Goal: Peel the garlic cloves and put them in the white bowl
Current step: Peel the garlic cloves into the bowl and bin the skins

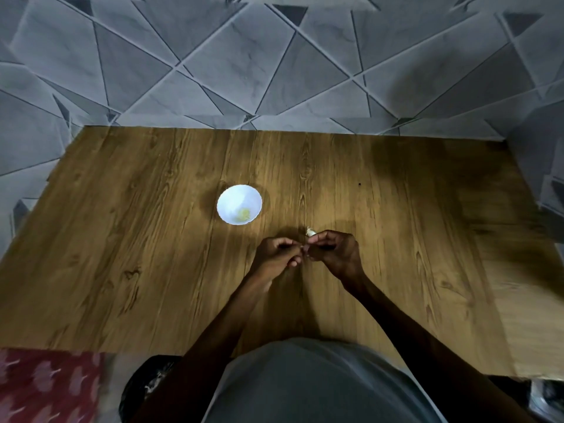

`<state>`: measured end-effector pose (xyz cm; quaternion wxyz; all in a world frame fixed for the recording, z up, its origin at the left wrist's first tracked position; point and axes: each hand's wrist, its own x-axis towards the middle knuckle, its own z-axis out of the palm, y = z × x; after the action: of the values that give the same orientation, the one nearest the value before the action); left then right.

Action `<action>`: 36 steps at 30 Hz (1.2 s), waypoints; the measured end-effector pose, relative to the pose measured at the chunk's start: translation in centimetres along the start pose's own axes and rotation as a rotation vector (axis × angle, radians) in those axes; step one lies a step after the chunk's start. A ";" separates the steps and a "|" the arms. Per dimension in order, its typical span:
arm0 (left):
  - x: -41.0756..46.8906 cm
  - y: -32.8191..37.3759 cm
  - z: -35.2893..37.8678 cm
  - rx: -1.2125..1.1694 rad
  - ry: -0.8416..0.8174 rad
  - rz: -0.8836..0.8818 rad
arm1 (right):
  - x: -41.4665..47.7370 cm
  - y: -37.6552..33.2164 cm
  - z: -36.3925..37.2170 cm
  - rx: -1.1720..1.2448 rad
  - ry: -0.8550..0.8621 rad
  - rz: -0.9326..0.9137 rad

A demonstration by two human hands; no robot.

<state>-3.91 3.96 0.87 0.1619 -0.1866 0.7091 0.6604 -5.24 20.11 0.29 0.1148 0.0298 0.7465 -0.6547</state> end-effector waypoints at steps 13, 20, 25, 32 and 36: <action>-0.1 0.0 0.1 -0.011 0.037 0.041 | -0.1 -0.8 -0.6 0.196 -0.110 0.104; -0.3 0.4 -0.5 -0.023 -0.025 0.069 | 0.0 -0.9 -1.4 0.368 -0.249 0.203; -0.2 0.6 -1.0 0.018 -0.089 0.076 | 0.3 -1.4 -1.5 0.422 -0.292 0.321; -0.1 0.4 -1.5 0.101 -0.116 0.049 | 0.7 -1.1 -1.9 0.356 -0.327 0.353; 0.0 0.1 -1.3 0.197 -0.094 0.042 | 0.5 -1.1 -1.8 0.282 -0.331 0.333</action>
<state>-3.92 2.66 1.05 0.1987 -0.1235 0.7660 0.5988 -6.21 21.69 1.47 0.3361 0.0603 0.6037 -0.7203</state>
